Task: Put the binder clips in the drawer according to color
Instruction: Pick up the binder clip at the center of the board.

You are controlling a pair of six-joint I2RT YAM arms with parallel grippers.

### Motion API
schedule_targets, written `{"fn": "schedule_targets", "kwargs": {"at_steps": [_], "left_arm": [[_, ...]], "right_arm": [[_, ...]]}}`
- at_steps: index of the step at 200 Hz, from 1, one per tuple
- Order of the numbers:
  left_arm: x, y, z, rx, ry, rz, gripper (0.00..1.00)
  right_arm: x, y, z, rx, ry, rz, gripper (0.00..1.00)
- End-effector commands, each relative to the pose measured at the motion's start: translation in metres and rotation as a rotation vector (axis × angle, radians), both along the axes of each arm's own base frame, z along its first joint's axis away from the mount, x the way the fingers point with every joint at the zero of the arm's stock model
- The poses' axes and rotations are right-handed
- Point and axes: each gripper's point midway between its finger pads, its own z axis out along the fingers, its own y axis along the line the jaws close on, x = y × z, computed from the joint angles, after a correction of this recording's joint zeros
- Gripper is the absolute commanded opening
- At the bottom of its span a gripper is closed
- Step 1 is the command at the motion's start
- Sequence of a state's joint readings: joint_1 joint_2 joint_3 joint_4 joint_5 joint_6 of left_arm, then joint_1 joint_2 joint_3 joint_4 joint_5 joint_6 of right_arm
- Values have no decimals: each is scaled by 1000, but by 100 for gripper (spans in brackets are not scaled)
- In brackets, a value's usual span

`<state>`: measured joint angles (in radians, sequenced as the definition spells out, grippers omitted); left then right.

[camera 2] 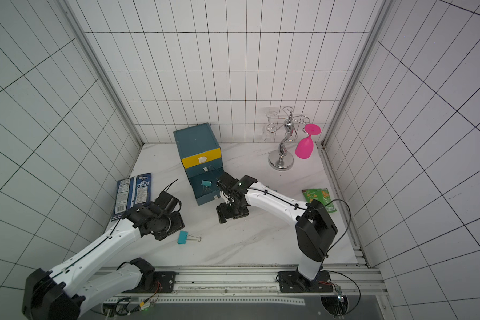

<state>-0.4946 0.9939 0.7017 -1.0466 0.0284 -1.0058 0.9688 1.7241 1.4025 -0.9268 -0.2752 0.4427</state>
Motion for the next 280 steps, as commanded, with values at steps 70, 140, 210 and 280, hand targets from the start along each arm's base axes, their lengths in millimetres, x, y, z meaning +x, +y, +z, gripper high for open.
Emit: {"fn": "schedule_targets", "kwargs": {"at_steps": [70,140,210,280], "left_arm": [[-20,-24,-27,-280,103,282,72],[-8,-5,-43,-233,61,380,74],[8,-16,-53,-270,118,360,75],[18,-7,-56,-233,126,363,75]], "right_arm": [[-4,-22,4,-26,-35,-50,78],[-4,-35,6,-32,-54,-74,78],[3,-40,9,-35,-61,-86,78],[11,-47,9,-42,-65,-106,78]]}}
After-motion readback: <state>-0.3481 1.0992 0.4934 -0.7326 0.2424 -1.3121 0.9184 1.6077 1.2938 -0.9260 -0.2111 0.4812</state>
